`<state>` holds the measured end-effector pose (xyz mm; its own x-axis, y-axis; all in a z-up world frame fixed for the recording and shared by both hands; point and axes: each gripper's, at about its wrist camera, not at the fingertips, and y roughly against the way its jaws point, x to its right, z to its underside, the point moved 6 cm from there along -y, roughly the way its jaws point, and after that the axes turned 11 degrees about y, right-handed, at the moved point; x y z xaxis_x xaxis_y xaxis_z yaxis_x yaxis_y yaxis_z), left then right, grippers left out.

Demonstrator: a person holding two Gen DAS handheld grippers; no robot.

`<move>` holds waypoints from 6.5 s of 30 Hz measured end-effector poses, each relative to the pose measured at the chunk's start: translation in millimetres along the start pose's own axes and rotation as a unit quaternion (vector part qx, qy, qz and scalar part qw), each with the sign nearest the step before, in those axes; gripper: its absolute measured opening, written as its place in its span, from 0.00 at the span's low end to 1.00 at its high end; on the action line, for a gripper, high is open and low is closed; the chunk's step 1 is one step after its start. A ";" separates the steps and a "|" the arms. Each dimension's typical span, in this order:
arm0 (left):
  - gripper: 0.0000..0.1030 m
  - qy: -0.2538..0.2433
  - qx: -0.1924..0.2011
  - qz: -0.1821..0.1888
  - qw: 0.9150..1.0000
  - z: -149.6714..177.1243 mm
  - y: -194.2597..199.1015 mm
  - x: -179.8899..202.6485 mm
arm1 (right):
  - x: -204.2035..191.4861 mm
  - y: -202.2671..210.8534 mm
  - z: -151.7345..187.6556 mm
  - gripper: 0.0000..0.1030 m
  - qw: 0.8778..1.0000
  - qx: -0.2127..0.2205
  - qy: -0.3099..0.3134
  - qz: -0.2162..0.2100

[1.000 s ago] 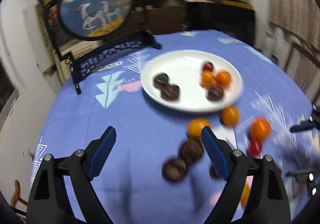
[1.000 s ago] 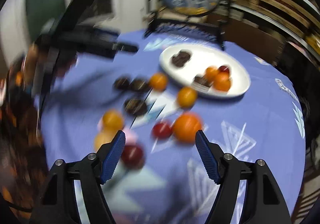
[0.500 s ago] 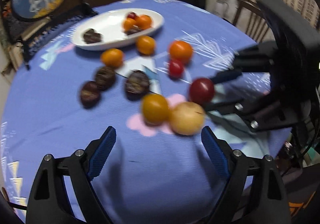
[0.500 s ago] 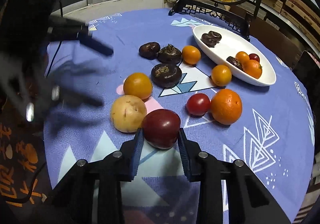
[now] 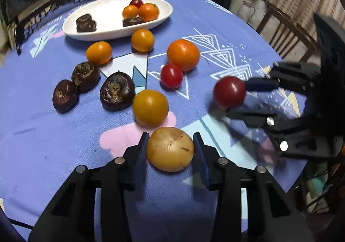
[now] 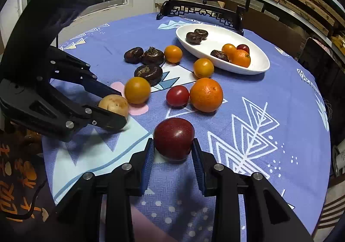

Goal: Organize fruits
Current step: 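Grasp the yellow potato with the left gripper while the right gripper grasps a red plum, then carry the potato and the red plum over the white plate, then lower the potato and the red plum onto the plate and open both grippers, then grasp a dark water chestnut with the left gripper while the right gripper grasps a kumquat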

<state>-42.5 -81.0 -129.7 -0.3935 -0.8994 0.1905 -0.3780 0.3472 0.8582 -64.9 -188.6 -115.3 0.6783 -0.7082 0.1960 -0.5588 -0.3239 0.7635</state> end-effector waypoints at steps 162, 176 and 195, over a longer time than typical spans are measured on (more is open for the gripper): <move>0.87 0.020 0.209 -0.150 0.966 -169.8 28.6 -81.0 | 139.0 -8.2 -94.3 0.96 0.964 0.166 -0.207 0.030; 0.89 -0.043 0.111 -0.094 0.988 -39.3 42.3 -59.5 | 4.6 -31.2 -26.6 0.63 0.998 -0.021 -0.025 -0.046; 0.89 -0.034 0.075 -0.074 0.994 -52.3 0.4 -34.1 | 12.4 -20.8 -27.1 0.35 0.996 -0.005 -0.064 -0.067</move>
<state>14.6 -64.1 -111.0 -0.3778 -0.9254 0.0300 -0.5551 0.2523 0.7926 -31.9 -173.7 -112.1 0.6795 -0.7336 0.0121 -0.4619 -0.4148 0.7840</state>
